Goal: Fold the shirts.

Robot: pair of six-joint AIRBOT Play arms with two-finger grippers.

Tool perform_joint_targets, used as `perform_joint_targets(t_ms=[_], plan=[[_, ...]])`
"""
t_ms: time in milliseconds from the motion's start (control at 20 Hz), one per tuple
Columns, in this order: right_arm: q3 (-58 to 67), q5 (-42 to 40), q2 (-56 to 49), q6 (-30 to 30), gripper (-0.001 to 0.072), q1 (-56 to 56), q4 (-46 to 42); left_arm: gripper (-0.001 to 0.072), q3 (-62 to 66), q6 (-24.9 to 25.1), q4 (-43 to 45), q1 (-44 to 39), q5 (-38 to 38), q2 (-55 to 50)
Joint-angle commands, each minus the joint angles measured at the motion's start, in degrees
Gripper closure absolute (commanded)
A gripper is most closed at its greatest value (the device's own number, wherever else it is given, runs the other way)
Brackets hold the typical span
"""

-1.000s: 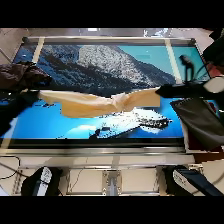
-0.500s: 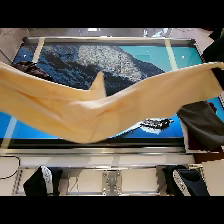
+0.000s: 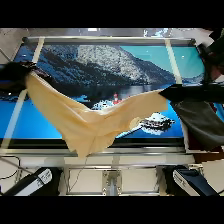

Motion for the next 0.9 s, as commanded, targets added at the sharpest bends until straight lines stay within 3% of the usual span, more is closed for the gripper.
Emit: perform_joint_targets(t_ms=[0, 150, 300, 350, 450, 500, 600, 750, 850], plan=[[-12.20, -10.71, -8.68, -3.91, 0.0697, 2.25, 1.40, 0.0701, -0.39, -6.67, 15.08, -11.80, 13.49, -17.20], [-16.20, -22.14, -17.03, -4.09, 0.0697, 5.81, 1.33, 0.0701, 0.44, -13.16, 14.84, -13.81, 26.53, -27.61], [-15.52, -31.43, -24.11, -4.11, 0.0695, 7.80, 1.40, 0.0697, 0.87, -13.09, 14.25, -13.57, 30.73, -31.45], [-15.41, -34.69, -25.29, -4.02, 0.0694, 7.80, 1.40, 0.0601, 0.92, -13.07, 14.23, -13.00, 30.97, -31.17], [-14.67, -38.91, -25.57, -3.67, 0.0683, 7.08, 1.33, 0.0072, 0.96, -13.09, 14.21, -11.15, 30.51, -28.65], [-13.40, -38.27, -25.57, -3.67, 0.0635, 6.29, 1.22, 0.0043, 0.96, -13.11, 14.21, -9.88, 28.81, -26.58], [-9.01, -32.57, -25.57, -3.67, 0.0413, 4.02, 0.50, 0.0043, 0.94, -13.86, 14.21, -6.67, 21.55, -20.92], [-1.99, -20.37, -25.55, -3.63, 0.0402, 0.24, -2.51, 0.0102, -4.37, -16.24, 14.23, -1.66, 13.51, -9.92], [0.61, -15.26, -24.37, -3.28, 0.0402, -2.38, -4.11, 0.0102, -16.44, -22.58, 14.19, 0.00, 13.49, 0.31]])
